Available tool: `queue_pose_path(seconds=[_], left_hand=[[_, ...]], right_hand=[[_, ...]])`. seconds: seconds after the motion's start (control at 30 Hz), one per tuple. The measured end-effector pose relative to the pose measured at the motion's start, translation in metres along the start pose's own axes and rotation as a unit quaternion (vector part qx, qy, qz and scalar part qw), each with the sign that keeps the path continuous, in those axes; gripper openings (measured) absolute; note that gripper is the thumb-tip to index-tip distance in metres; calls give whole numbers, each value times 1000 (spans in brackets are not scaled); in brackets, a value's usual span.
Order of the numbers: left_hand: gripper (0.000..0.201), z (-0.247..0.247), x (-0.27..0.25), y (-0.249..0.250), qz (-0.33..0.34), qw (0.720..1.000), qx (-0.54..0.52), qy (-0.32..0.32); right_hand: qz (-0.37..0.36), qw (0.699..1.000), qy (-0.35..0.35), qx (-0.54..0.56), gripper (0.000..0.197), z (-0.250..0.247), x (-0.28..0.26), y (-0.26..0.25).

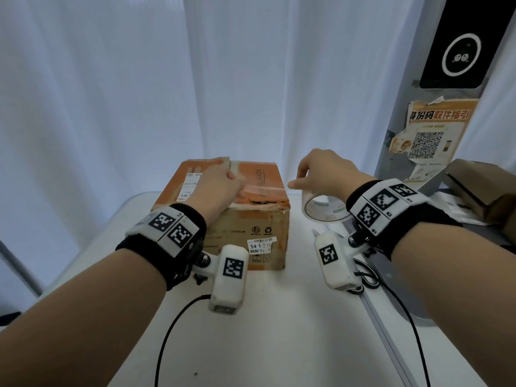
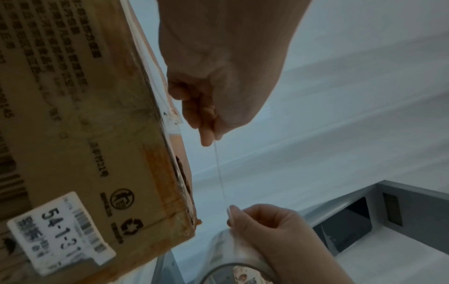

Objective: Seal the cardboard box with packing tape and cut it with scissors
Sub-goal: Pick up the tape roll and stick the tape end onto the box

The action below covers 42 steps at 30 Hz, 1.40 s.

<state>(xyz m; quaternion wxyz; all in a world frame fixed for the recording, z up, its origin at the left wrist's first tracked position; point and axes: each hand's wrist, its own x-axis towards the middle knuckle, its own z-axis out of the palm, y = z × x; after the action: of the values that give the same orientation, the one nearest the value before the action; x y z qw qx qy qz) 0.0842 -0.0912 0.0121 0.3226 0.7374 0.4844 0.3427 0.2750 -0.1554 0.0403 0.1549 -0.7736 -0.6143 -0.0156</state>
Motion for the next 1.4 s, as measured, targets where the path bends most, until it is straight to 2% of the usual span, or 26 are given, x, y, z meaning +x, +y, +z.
queue_pose_path(seconds=[0.13,0.27,0.33,0.47,0.6,0.7,0.8,0.9,1.17,1.27,1.37,1.4], left_hand=[[18,-5,3,-5,-5,999,34,-36],[40,-6,7,-6,-3,997,61,-45],[42,-4,11,-3,2,993,100,-54],[30,3,14,1,23,980,189,-67],[42,9,15,-8,10,981,185,-54],[35,13,17,-14,-7,981,188,-50],[44,13,21,-15,-12,984,172,-42],[30,13,23,-15,-12,981,185,-51],[30,19,22,-21,-20,963,264,-51],[40,19,22,-24,-5,953,299,-51],[69,13,22,-25,-19,952,302,-41],[67,12,21,-24,-24,952,303,-45]], right_hand=[[-1,1000,4,-28,39,8,8,-2],[-8,998,-10,-62,42,11,15,-2],[-11,997,-10,-74,44,11,18,-1],[-16,995,-11,-101,46,16,23,0],[-16,994,-21,-107,46,21,24,1],[-20,993,-22,-113,51,23,23,3],[-22,993,-21,-110,56,22,24,4],[-23,993,-17,-112,58,23,26,3],[-17,993,-39,-114,54,32,26,3],[-17,993,-36,-107,54,33,25,5],[-15,995,-33,-97,54,35,22,6],[-13,995,-32,-94,54,35,22,6]])
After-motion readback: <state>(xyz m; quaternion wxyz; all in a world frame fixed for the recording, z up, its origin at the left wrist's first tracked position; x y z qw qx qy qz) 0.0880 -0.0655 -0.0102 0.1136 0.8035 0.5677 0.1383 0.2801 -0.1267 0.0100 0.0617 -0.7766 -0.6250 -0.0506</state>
